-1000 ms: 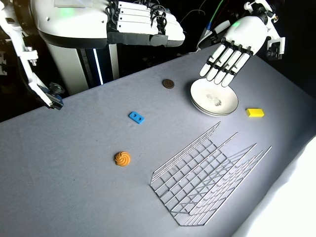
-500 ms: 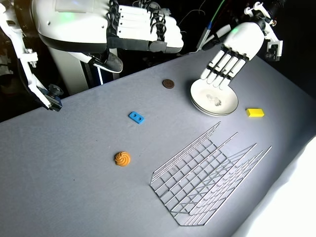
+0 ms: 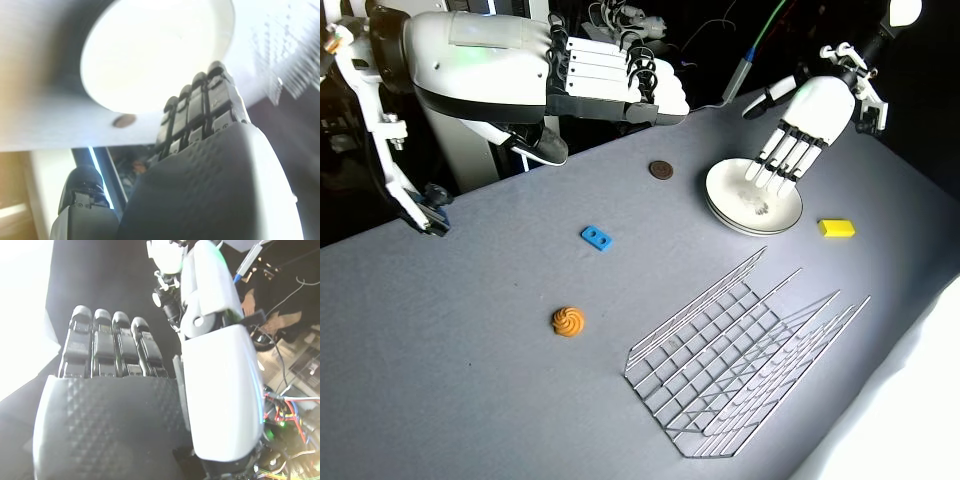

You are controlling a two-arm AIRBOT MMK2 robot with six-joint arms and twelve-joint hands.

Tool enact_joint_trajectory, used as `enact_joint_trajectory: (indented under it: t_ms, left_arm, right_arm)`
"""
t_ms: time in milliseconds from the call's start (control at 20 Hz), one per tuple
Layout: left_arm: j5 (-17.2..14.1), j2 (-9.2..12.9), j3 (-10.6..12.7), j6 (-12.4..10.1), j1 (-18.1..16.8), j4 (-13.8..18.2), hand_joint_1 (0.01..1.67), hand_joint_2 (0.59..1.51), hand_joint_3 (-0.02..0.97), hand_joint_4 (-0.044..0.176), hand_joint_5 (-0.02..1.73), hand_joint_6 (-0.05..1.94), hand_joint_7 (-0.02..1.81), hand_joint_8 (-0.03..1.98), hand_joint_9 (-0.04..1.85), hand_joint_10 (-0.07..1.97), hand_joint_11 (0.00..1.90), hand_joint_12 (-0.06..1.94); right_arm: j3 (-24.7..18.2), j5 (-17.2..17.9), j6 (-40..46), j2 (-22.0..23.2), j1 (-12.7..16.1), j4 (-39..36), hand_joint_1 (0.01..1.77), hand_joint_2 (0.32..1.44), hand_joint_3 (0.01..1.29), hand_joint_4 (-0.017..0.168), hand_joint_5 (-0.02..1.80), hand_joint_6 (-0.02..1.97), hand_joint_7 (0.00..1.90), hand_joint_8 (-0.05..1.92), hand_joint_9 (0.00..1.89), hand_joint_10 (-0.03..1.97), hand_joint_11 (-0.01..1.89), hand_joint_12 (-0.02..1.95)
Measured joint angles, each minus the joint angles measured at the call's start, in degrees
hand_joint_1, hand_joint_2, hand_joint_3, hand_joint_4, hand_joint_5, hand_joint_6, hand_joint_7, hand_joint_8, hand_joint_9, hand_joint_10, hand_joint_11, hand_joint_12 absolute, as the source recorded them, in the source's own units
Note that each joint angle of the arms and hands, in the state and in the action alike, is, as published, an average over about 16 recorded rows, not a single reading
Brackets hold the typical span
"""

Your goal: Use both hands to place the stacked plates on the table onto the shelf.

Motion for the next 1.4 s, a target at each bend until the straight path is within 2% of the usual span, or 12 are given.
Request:
enact_joint_trajectory:
  t_ms: [250, 550, 850, 1400]
  left_arm:
    - [-2.91, -1.05, 3.24, 2.81, 5.68, -3.81, 0.02, 1.061, 0.046, -0.003, 0.02, -0.01, 0.02, -0.01, 0.02, 0.01, 0.02, -0.01]
    - [-5.25, -2.04, 5.45, 4.90, 9.72, -6.46, 0.02, 1.062, 0.043, -0.003, 0.02, -0.01, 0.02, -0.01, 0.02, 0.01, 0.02, -0.01]
    - [-4.87, -3.42, 7.01, 5.76, 12.44, -7.30, 0.02, 1.064, 0.043, -0.003, 0.02, -0.01, 0.02, -0.01, 0.02, 0.01, 0.02, -0.01]
    - [-2.66, -5.99, 9.80, 6.06, 14.47, -8.34, 0.02, 1.073, 0.038, -0.004, 0.02, -0.01, 0.00, -0.01, 0.02, 0.00, 0.02, -0.01]
  right_arm:
    - [0.00, 0.07, -1.40, -0.36, -0.95, 0.93, 1.17, 1.03, 0.02, 0.002, 0.02, 0.02, 0.01, 0.02, 0.02, 0.01, 0.02, -0.01]
    - [0.00, 0.52, -2.49, -0.70, -1.76, 1.52, 1.14, 1.04, 0.02, 0.002, 0.02, 0.02, 0.01, 0.02, 0.02, 0.01, 0.02, -0.01]
    - [0.00, 0.41, -4.46, -1.51, -2.27, 2.27, 1.12, 1.06, 0.02, 0.002, 0.02, 0.02, 0.01, 0.02, 0.02, 0.01, 0.02, 0.00]
    - [-0.02, -1.19, -9.63, -2.88, -3.28, 3.33, 1.12, 1.09, 0.02, 0.002, 0.03, 0.02, 0.01, 0.02, 0.02, 0.01, 0.02, 0.01]
